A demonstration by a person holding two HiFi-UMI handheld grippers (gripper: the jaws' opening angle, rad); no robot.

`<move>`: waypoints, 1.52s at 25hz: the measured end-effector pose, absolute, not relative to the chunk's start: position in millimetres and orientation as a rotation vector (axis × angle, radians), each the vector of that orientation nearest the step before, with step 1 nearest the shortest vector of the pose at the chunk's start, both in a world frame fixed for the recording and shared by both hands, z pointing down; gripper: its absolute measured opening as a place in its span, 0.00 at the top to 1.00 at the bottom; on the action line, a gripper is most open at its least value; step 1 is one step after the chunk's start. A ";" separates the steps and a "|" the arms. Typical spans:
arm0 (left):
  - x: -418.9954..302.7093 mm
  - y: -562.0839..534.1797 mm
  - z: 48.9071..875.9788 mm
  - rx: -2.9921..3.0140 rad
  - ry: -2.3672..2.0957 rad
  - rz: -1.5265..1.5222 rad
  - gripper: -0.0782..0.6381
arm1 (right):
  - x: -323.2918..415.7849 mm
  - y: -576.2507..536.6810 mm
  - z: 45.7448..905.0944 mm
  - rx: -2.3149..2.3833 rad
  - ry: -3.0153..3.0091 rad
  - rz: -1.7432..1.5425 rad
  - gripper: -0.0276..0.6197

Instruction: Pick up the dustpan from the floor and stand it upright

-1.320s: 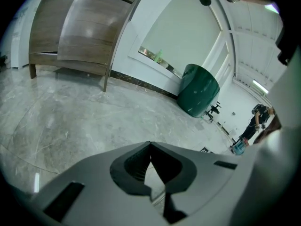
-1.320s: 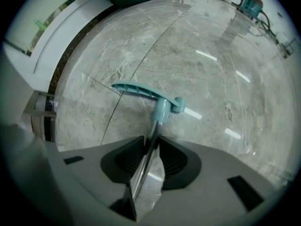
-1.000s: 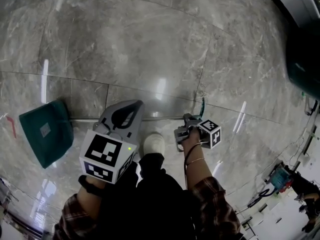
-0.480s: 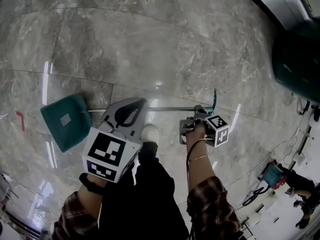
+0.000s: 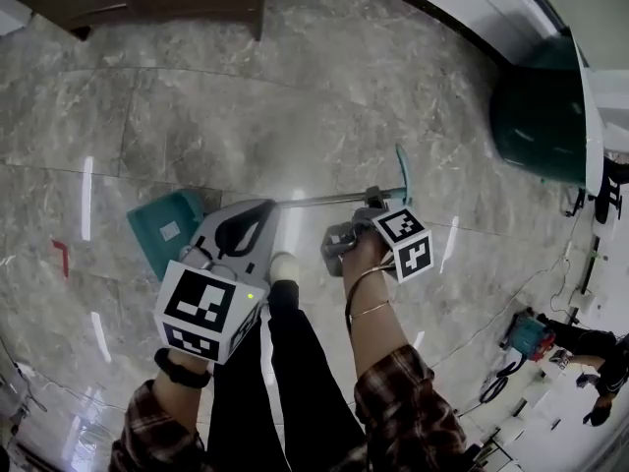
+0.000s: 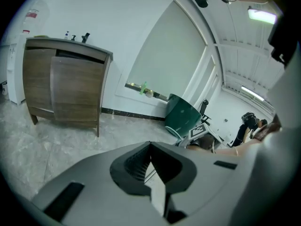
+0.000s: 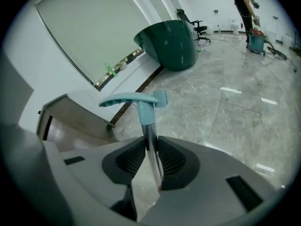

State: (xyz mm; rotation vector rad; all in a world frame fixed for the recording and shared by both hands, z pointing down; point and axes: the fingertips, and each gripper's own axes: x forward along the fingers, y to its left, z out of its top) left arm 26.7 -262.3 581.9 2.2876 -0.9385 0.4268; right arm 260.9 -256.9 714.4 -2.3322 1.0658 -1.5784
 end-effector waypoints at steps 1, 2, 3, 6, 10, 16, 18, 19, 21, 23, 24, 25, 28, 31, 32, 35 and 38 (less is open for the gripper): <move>24.3 -264.7 567.0 2.296 -0.950 0.417 0.88 | 256.3 -261.6 698.9 -2.315 1.084 -1.569 0.82; 21.1 -267.3 553.3 2.302 -0.963 0.406 0.88 | 251.7 -265.7 684.2 -2.303 1.104 -1.560 0.81; 17.0 -269.5 541.2 2.305 -0.977 0.395 0.88 | 246.5 -269.1 670.7 -2.301 1.131 -1.549 0.81; -0.7 -269.5 514.1 2.281 -1.032 0.356 0.88 | 222.2 -271.5 639.2 -2.316 1.266 -1.543 0.81; -29.8 -257.7 490.3 2.215 -1.123 0.291 0.88 | 177.0 -262.6 612.5 -2.313 1.475 -1.573 0.81; -78.7 -227.0 470.2 2.102 -1.252 0.215 0.88 | 108.3 -255.7 574.6 -2.259 1.860 -1.510 0.81; -96.2 -215.7 466.5 2.058 -1.309 0.199 0.88 | 87.6 -255.3 565.2 -2.227 1.959 -1.493 0.81; -104.3 -209.6 465.0 2.037 -1.335 0.192 0.88 | 77.6 -254.3 561.0 -2.207 2.000 -1.493 0.81; -119.8 -195.8 462.7 1.997 -1.378 0.178 0.88 | 57.3 -249.1 554.3 -2.159 2.073 -1.506 0.81; -134.7 -182.7 460.9 1.964 -1.416 0.164 0.88 | 34.7 -242.8 549.6 -2.108 2.166 -1.511 0.81; -141.4 -177.0 460.1 1.948 -1.435 0.157 0.88 | 22.7 -240.3 547.5 -2.080 2.225 -1.507 0.81; -147.0 -171.8 459.2 1.932 -1.451 0.150 0.88 | 11.2 -237.7 545.5 -2.052 2.287 -1.500 0.81; -158.7 -157.2 458.5 1.891 -1.482 0.128 0.88 | -16.8 -225.7 539.6 -1.985 2.444 -1.469 0.81; -170.8 -143.5 460.4 1.855 -1.506 0.103 0.88 | -44.5 -210.2 536.6 -1.897 2.606 -1.433 0.81; -174.9 -139.6 460.2 1.844 -1.513 0.093 0.88 | -54.4 -204.7 536.0 -1.855 2.675 -1.416 0.81; -184.4 -130.0 457.5 1.825 -1.530 0.076 0.88 | -76.6 -189.6 534.6 -1.770 2.840 -1.356 0.80; -191.5 -123.1 453.5 1.823 -1.544 0.069 0.88 | -80.6 -183.4 534.5 -1.799 2.871 -1.313 0.80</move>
